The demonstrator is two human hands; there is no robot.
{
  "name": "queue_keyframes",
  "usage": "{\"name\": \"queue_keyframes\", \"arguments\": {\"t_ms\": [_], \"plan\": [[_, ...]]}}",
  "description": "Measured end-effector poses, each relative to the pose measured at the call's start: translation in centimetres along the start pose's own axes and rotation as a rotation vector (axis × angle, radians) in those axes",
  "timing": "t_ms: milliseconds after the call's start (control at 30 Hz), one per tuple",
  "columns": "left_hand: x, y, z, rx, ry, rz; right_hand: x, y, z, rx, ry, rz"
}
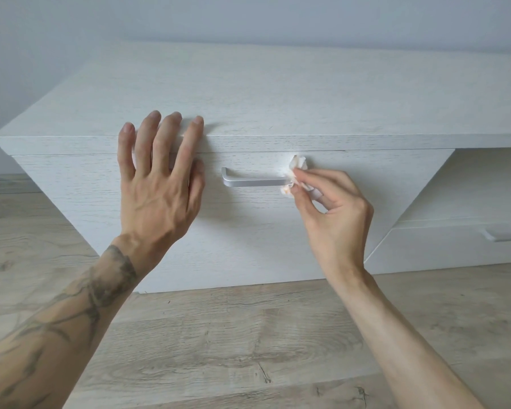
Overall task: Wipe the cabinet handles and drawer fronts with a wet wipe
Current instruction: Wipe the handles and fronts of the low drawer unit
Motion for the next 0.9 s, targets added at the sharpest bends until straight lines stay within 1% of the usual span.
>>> {"name": "queue_keyframes", "arguments": {"t_ms": [133, 367, 433, 500, 533, 633, 667, 800, 900], "plan": [[-0.1, 0.2, -0.1, -0.004, -0.002, 0.029, -0.5, -0.5, -0.1, 0.040, -0.005, 0.013], [-0.4, 0.6, -0.5, -0.006, 0.027, 0.084, 0.9, 0.3, 0.6, 0.050, 0.053, -0.042], [-0.7, 0.8, -0.7, 0.016, 0.041, 0.119, 1.6, -0.1, 1.3, 0.073, 0.100, -0.011], [-1.0, 1.3, -1.0, 0.028, 0.061, 0.161, 2.4, -1.3, 2.3, 0.100, 0.163, 0.054], [-1.2, 1.6, -1.1, 0.034, 0.065, 0.185, 2.6, -1.7, 2.7, 0.100, 0.166, 0.070], [-2.1, 2.7, -1.6, 0.053, 0.048, 0.285, 1.3, -1.4, 2.9, 0.054, 0.077, 0.075], [-2.7, 3.0, -1.8, 0.056, 0.024, 0.329, 0.6, -1.2, 3.2, 0.054, 0.047, 0.101], [-6.3, 4.6, -3.1, 0.098, -0.039, 0.545, -2.8, 0.4, 6.0, 0.066, -0.083, 0.284], [-11.2, 6.6, -4.3, 0.141, -0.069, 0.671, -7.4, 3.0, 9.3, 0.128, -0.174, 0.357]]}}
Point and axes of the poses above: each hand's wrist, its own x-axis away from the middle knuckle, its own y-axis out of the back of the hand, z = x × y, the point moved 9 cm from there along -x, towards the middle knuckle, and after that the axes turned 2 degrees about -y, right-handed, at the moved point
